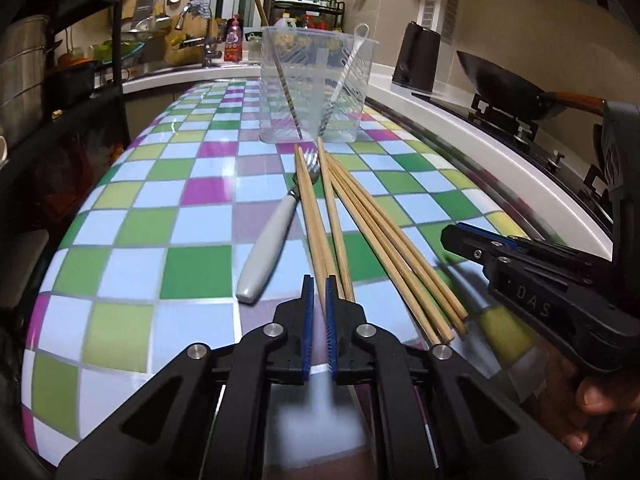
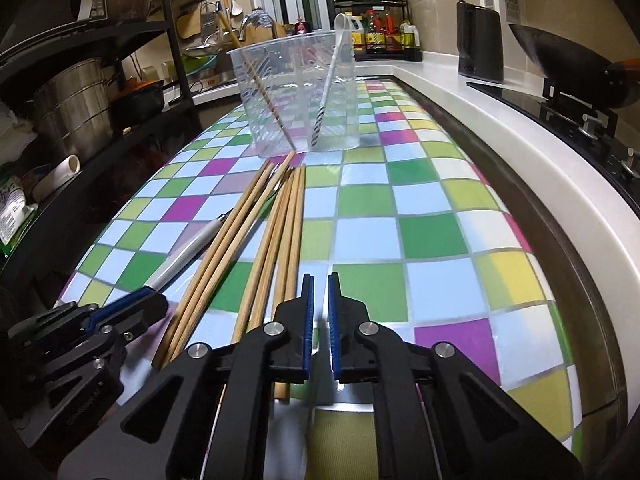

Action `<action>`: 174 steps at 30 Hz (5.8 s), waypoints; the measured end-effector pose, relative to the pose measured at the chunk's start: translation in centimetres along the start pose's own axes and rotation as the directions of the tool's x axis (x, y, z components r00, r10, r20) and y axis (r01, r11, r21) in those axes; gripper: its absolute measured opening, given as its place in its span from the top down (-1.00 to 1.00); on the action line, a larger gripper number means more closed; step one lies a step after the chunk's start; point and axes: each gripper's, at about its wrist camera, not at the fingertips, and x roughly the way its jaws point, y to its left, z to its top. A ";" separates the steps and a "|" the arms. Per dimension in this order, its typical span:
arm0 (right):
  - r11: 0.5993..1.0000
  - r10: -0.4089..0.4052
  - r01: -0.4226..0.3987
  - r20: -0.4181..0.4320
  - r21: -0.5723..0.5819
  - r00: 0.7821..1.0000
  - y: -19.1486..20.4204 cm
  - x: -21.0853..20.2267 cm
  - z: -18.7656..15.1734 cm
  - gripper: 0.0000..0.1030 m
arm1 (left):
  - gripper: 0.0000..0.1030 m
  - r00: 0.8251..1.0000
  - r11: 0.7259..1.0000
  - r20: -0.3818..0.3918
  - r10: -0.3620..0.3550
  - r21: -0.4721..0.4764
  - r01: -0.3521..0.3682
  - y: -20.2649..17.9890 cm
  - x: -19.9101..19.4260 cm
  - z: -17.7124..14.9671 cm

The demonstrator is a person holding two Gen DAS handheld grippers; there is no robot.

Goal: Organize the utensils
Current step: 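Move both tools back down to the chopsticks on the cloth, then grasp one chopstick with the left tool while the right tool grasps another chopstick, then lift and carry the chopstick with the left tool while the right carries its chopstick to the container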

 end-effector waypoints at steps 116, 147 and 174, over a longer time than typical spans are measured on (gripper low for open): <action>0.969 -0.229 0.244 0.235 -0.035 0.944 0.8 -8.4 6.6 0.87 | 0.87 0.935 0.992 0.351 0.059 0.081 -0.093 -0.8 -7.9 4.4; 1.000 -0.010 0.020 0.364 -0.023 0.931 -0.2 -11.4 21.6 0.87 | 0.87 0.962 0.993 0.251 -0.105 -0.017 0.113 5.2 -8.2 24.5; 0.997 0.007 0.019 0.355 -0.070 0.935 0.6 1.3 31.6 0.87 | 0.87 0.984 0.998 0.172 -0.041 -0.037 0.048 4.4 4.3 33.6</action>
